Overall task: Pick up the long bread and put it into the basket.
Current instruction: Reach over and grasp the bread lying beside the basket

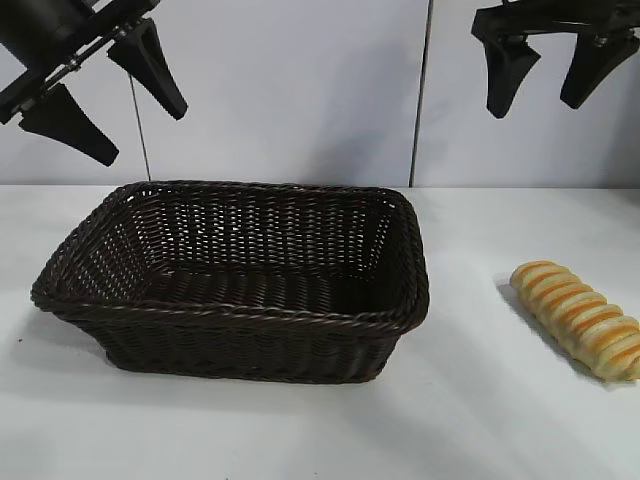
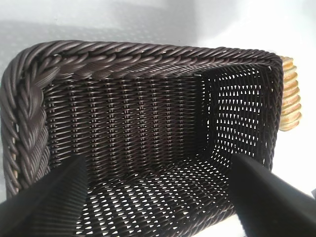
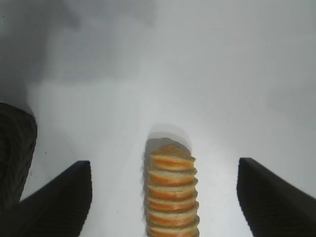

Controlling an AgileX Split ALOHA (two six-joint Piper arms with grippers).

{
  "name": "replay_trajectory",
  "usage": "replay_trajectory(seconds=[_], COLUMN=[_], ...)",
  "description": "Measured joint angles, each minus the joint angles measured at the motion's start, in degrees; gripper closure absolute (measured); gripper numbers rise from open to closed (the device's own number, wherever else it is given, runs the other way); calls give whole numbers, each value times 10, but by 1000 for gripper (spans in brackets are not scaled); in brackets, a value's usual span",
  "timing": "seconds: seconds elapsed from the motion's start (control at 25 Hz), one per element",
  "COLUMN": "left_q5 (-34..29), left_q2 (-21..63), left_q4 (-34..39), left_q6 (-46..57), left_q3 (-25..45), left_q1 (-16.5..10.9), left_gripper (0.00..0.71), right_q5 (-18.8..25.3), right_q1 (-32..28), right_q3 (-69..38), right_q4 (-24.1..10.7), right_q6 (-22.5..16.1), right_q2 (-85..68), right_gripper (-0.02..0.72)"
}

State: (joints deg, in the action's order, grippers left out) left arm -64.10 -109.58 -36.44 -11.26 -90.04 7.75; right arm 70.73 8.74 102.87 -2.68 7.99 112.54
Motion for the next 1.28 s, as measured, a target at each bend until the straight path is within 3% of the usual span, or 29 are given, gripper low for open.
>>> replay_trajectory(seconds=[0.36,0.76,0.96,1.28], left_q5=[4,6,7,7], left_q2=[0,0,0,0], left_q4=[0,0,0,0], left_q6=[0,-4,-4,-5], left_q3=[0,0,0,0], left_q1=[0,0,0,0], left_gripper=[139,139,139,139], right_q5=[-4,-81,-101,-107], right_q1=[-2,-22,-22,-22], right_q3=[-119,-193,-195,-195], right_q4=[-36,-22,3,-22], right_q6=[13,13,13,-5], right_q2=[-2,21,66,89], right_gripper=[122,122,122,122])
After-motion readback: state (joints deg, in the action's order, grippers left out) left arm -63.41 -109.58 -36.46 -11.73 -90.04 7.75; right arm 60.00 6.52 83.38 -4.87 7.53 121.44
